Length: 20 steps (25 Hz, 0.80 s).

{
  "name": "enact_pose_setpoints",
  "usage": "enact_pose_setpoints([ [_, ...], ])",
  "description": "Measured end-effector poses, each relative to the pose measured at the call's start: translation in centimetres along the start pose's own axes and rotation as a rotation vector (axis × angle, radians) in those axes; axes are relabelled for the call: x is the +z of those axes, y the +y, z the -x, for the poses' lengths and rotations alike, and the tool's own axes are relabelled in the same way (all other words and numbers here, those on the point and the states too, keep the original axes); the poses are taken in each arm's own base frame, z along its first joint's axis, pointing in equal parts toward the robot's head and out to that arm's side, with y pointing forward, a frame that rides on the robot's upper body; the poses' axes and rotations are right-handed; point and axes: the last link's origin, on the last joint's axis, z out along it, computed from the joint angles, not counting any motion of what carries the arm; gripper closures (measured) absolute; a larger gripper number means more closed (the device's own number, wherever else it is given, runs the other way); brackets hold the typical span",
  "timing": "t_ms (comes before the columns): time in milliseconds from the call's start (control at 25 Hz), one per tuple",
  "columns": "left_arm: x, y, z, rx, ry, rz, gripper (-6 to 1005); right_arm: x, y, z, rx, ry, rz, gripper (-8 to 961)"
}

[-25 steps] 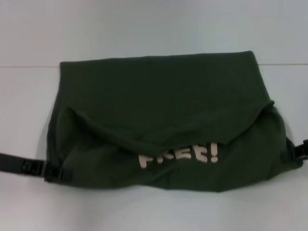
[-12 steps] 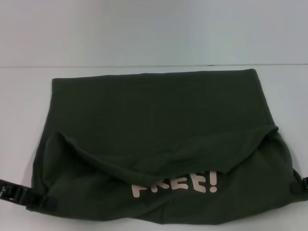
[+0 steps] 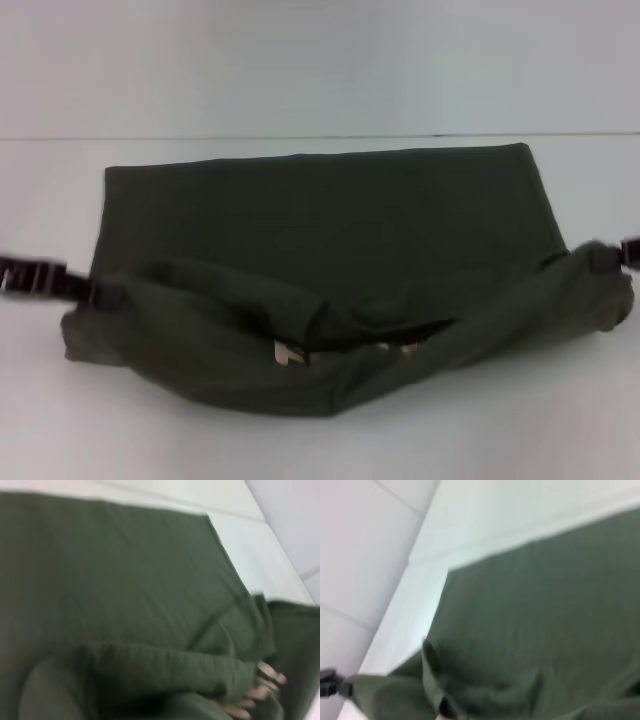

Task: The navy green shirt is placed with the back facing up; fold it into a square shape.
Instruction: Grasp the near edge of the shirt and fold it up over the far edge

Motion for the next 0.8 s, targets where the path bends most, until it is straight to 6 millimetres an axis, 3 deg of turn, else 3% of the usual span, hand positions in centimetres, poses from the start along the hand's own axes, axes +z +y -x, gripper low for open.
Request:
enact_pose_setpoints([
  [320,1.0,-1.1,-5.7,-0.087,0.178,-0.149,955,0.5,-2.5,3.3,0.079,-0.289,-0.089,919],
  [600,3.1,-2.1,-6.9,-0.109,0.236,-0.226,953,4.0,-4.5,3.3,0.113,-0.314,-0.199,919],
  [800,3.5,-2.4,-7.5,-0.113,0.287,-0.257,953,4.6,-4.5,4.3,0.109,-0.367,-0.233,919],
])
